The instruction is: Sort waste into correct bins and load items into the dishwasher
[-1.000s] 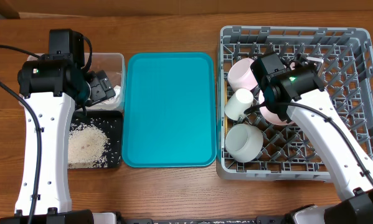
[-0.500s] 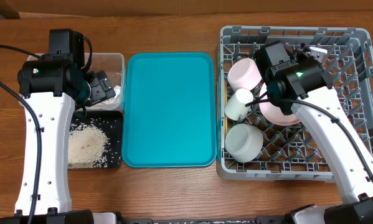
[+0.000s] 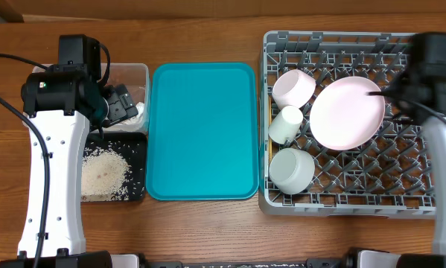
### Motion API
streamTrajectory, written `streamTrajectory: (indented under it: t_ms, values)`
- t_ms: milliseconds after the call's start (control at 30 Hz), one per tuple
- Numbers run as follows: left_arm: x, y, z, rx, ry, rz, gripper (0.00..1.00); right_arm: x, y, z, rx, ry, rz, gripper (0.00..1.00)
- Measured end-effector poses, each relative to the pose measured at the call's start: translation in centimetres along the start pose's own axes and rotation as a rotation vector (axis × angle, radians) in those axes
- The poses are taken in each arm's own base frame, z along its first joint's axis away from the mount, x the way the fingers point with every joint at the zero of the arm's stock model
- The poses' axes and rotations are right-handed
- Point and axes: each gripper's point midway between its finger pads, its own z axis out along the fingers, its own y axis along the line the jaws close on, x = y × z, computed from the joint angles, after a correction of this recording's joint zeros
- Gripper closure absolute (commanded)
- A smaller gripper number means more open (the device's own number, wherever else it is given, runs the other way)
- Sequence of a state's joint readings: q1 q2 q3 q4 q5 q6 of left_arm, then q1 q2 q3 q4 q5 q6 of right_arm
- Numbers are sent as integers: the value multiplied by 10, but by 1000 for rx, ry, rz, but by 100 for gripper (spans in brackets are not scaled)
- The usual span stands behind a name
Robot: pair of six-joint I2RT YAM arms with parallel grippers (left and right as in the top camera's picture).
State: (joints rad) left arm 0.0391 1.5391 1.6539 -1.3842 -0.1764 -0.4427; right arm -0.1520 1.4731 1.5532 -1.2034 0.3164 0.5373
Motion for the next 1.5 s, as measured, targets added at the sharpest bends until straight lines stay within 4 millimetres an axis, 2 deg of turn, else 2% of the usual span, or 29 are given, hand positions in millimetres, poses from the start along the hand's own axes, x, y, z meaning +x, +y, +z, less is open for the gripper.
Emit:
streamTrajectory:
  t_ms: [100, 233, 400, 533, 900, 1300, 1500]
  values:
    - [0, 0, 0, 0, 0, 0, 0, -9, -21, 1, -41, 40, 71, 96]
    - [0, 0, 0, 0, -1, 0, 0, -5, -32, 12, -87, 127, 106, 96]
    - [0, 0, 0, 0, 0, 0, 0, 20, -20, 34, -160, 266, 90, 96]
    - [0, 0, 0, 0, 0, 0, 0, 36, -8, 45, -216, 352, 71, 96]
    - [0, 0, 0, 0, 0, 0, 0, 52, 25, 29, -447, 443, -25, 96]
    - [0, 0, 0, 0, 0, 0, 0, 55, 32, 23, -509, 457, -55, 96]
    - [0, 0, 0, 0, 0, 0, 0, 55, 40, 19, -560, 452, -94, 86]
